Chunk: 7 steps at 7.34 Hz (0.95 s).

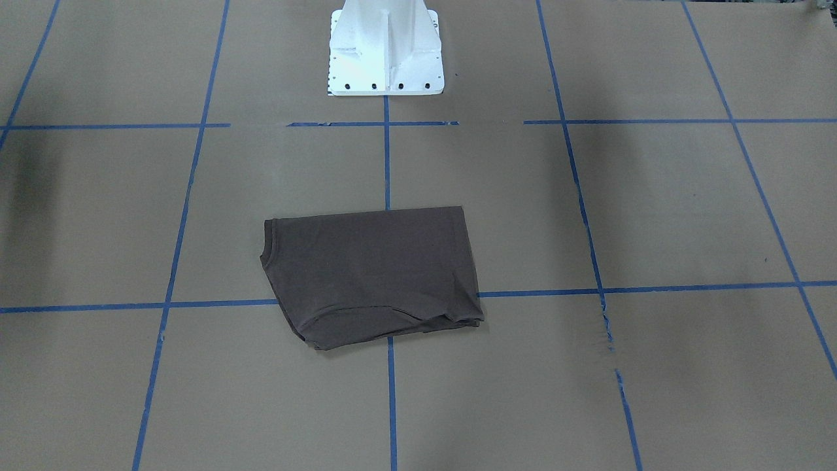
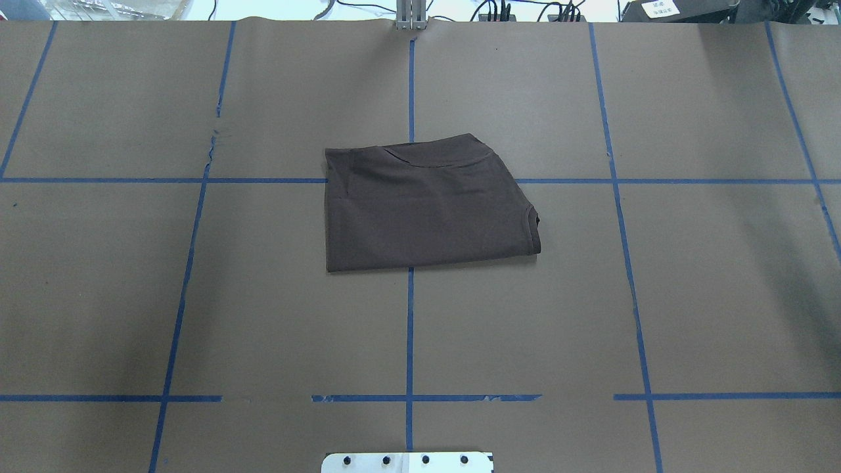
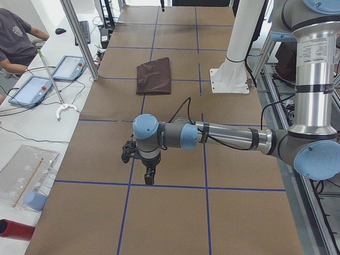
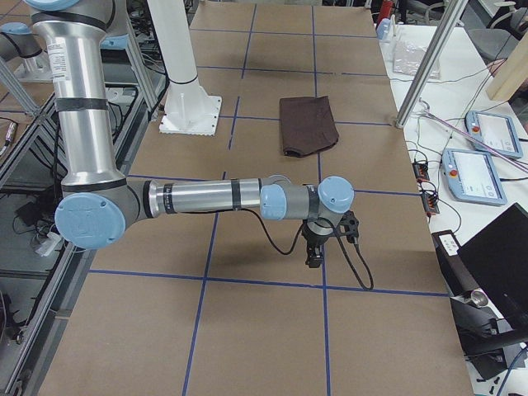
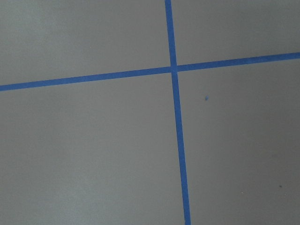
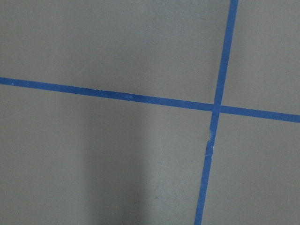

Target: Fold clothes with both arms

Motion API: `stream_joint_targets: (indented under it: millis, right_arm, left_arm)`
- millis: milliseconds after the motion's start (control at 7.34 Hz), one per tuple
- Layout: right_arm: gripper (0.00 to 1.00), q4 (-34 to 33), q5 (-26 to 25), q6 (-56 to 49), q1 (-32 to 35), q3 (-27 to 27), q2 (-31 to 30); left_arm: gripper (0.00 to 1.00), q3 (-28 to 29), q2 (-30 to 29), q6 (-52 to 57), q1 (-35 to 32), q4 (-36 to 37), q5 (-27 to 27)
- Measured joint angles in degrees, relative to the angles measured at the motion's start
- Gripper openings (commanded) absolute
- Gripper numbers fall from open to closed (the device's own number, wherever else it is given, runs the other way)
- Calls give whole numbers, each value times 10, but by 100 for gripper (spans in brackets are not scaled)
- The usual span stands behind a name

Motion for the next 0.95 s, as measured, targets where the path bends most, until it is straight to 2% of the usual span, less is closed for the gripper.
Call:
stream_joint_targets:
  millis: [273,954]
  right_arm:
    - [100,0,-22,-2,0,3,0]
    - [100,18,-26,1,1,6,-5]
  left_arm:
    - [100,1,0,-1,0,0,-19]
    - [100,-4,3,-2,-1,5,-35]
